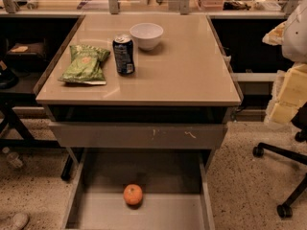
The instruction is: Pick orange from middle drawer and place on counter
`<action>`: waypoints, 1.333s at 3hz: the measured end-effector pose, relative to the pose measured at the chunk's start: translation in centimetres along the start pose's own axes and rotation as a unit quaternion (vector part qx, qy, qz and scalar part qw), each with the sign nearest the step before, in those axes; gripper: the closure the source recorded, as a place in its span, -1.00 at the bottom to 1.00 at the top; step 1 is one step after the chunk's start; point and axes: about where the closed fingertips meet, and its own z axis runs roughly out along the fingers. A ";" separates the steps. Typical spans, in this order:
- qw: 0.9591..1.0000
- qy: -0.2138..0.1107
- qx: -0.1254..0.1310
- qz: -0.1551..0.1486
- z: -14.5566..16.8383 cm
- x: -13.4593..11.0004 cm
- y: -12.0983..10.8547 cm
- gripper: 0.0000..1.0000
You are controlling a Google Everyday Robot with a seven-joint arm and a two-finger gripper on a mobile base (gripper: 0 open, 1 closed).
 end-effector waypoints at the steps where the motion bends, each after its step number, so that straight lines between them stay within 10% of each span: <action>1: 1.000 0.000 0.000 0.000 0.0 0.0 0.0 -1.00; 4: 0.996 -0.041 -0.063 0.053 12.0 0.4 6.5 -1.00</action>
Offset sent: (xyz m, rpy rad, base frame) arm -0.0064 -0.0108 -0.0581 0.0577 0.0712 -0.0740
